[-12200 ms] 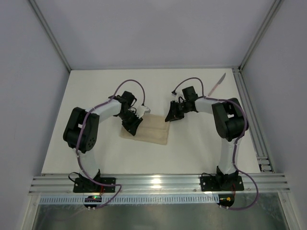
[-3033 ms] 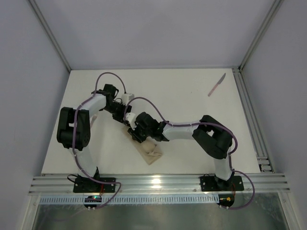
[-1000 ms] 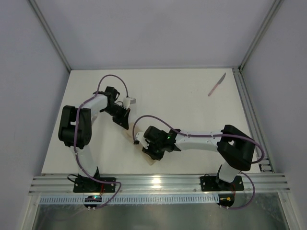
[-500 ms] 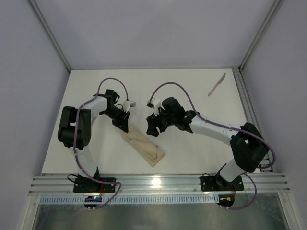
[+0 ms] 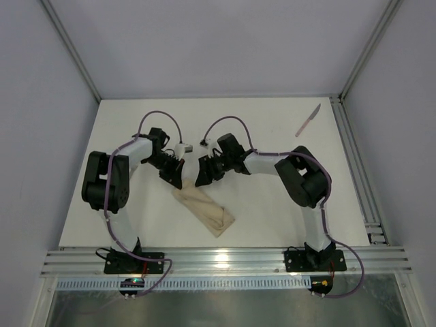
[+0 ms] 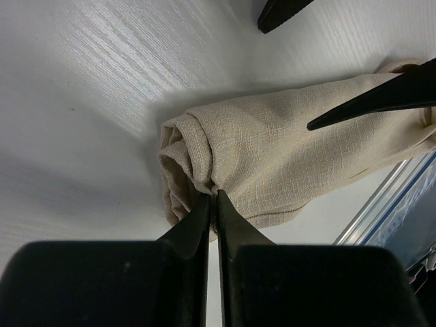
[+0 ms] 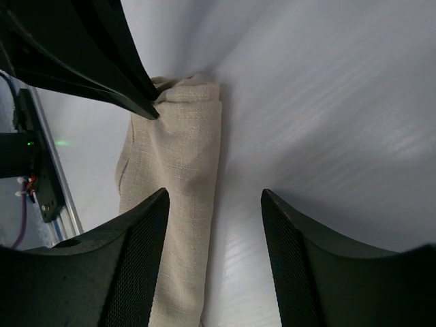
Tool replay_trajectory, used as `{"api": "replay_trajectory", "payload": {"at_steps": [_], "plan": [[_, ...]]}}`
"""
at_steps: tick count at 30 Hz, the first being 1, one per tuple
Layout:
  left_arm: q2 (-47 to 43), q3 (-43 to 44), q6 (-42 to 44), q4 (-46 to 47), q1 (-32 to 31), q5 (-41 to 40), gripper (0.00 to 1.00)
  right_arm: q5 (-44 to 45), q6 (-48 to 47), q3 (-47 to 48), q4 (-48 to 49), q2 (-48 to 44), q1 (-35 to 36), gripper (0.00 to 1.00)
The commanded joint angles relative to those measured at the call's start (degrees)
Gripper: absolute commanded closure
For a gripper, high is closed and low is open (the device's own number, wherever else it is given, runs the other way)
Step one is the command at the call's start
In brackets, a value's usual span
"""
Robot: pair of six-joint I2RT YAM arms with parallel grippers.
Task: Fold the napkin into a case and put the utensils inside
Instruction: Fold the 2/3-rectangle-folded napkin at the center of the board.
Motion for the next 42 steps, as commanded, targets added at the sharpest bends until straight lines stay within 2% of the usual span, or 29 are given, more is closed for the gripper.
{"api": "replay_trajectory", "payload": {"at_steps": [1, 8, 11, 12, 13, 16, 19, 21, 22, 25, 28, 30, 34, 38, 39, 40, 42], "plan": [[-2.3, -0.4, 1.0, -0.5, -0.2, 0.8, 0.98, -6.3, 3.2, 2.2, 3.0, 4.2, 0.0, 0.41], [-2.5, 0.4, 0.8, -0.5, -0.2, 1.0, 0.98, -8.5, 4.9, 3.9, 2.2, 7.9, 0.5, 0.48], [-2.5, 0.5, 0.7, -0.5, -0.2, 0.9, 0.98, -8.7, 5.5, 4.7, 1.9, 9.0, 0.7, 0.63], [-2.4, 0.5, 0.7, -0.4, -0.2, 0.8, 0.97, -8.8, 5.7, 4.9, 1.9, 9.3, 0.7, 0.74], [-2.4, 0.6, 0.6, -0.3, -0.2, 0.8, 0.97, -8.9, 5.9, 5.4, 1.7, 10.0, 0.7, 0.78], [-2.7, 0.6, 0.4, -0.4, -0.2, 1.0, 0.92, -8.3, 6.2, 5.5, 1.9, 10.0, 0.7, 0.96], [-3.5, 0.6, 0.6, -0.6, -0.1, 0.9, 0.82, -6.5, 5.1, 6.0, 1.1, 9.1, 0.1, 0.96], [-4.3, 0.9, 1.2, -1.1, 0.0, 0.8, 0.69, -6.8, 2.6, 7.5, -0.9, 9.2, -0.4, 0.96], [-5.4, 1.2, 1.5, -1.8, 0.0, 0.8, 0.61, -7.0, 1.4, 10.1, -5.1, 9.4, -0.8, 0.96], [-8.4, 2.7, 2.2, -2.7, 0.8, 0.0, 0.54, -7.4, -3.9, 17.6, -15.4, 12.2, -2.2, 0.96], [-11.8, 3.4, 3.6, -3.0, 1.2, -3.4, 0.5, -7.5, -9.7, 24.9, -25.7, 15.5, -3.0, 0.96], [-13.4, 3.2, 4.4, -2.7, 1.2, -5.6, 0.49, -8.0, -12.4, 27.5, -29.4, 17.3, -3.3, 0.96], [-16.4, 3.1, 6.7, -1.6, 1.2, -8.1, 0.49, -10.0, -19.9, 35.0, -40.6, 20.2, -3.4, 0.96], [-19.3, 0.5, 14.4, 1.1, -0.3, -8.3, 0.47, -12.7, -27.9, 39.1, -48.1, 22.2, -3.3, 0.96], [-20.6, -0.8, 19.1, 3.8, -2.2, -8.8, 0.45, -13.5, -29.5, 40.3, -50.9, 22.4, -3.4, 0.96], [-21.1, -4.5, 21.0, 6.0, -3.3, -10.0, 0.41, -14.1, -30.9, 40.9, -52.1, 22.7, -3.3, 0.96], [-21.7, -7.5, 24.3, 11.8, -6.2, -10.2, 0.4, -15.0, -34.1, 42.0, -55.5, 23.4, -3.4, 0.96]]}}
